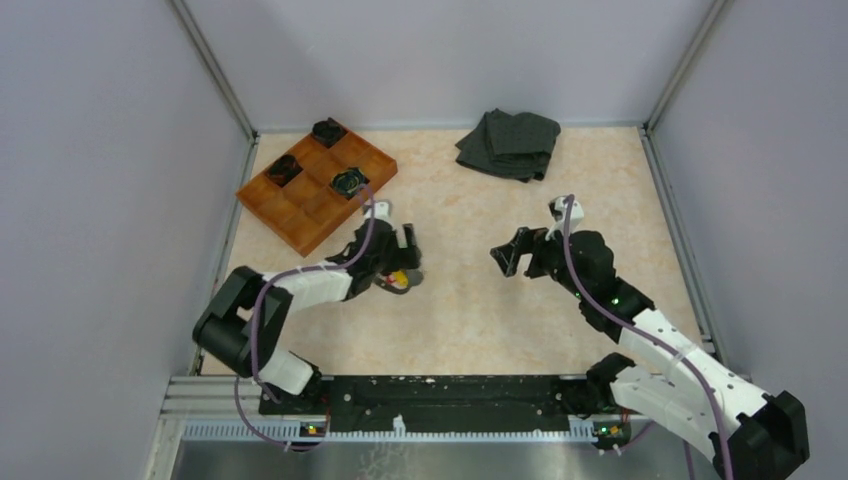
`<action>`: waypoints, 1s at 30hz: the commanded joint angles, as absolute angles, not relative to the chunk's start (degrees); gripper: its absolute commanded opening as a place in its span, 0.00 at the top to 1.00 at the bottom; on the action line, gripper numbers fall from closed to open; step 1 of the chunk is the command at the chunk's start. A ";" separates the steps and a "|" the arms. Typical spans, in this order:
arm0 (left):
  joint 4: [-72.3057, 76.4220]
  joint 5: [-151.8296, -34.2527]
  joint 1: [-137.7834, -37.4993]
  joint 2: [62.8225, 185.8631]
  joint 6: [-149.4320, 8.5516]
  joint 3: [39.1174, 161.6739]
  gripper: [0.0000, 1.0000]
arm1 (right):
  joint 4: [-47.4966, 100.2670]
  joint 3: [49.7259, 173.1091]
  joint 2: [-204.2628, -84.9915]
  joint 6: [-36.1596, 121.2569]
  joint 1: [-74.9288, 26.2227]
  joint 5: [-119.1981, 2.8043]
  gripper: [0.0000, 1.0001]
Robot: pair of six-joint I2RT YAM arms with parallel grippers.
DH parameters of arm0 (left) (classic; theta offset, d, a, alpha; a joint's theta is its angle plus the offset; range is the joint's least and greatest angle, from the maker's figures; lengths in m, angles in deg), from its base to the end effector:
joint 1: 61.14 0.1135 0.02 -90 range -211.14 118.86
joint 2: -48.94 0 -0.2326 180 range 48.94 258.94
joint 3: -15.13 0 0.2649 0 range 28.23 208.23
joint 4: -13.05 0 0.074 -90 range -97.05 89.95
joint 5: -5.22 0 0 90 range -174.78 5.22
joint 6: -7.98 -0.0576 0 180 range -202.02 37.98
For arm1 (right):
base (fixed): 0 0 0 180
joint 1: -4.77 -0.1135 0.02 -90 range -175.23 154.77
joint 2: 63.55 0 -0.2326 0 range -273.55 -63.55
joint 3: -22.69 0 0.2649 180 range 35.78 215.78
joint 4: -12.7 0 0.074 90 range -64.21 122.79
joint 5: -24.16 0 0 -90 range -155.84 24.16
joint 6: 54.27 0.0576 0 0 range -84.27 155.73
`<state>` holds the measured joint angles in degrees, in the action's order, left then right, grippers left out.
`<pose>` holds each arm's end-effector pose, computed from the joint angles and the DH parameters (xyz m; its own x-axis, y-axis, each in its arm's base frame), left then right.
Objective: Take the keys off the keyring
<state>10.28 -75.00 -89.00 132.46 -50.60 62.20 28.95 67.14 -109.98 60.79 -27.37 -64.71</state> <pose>0.2770 -0.1353 0.1045 -0.6565 -0.2341 -0.7171 0.0023 0.9500 -0.3122 0.2106 0.1336 0.2317 -0.4720 0.2036 -0.8578 -0.3840 0.8284 0.4079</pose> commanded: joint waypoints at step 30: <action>-3.90 -87.26 -90.94 101.84 -37.04 49.34 0.05 | 19.57 91.46 -158.96 52.00 -43.41 -62.40 0.50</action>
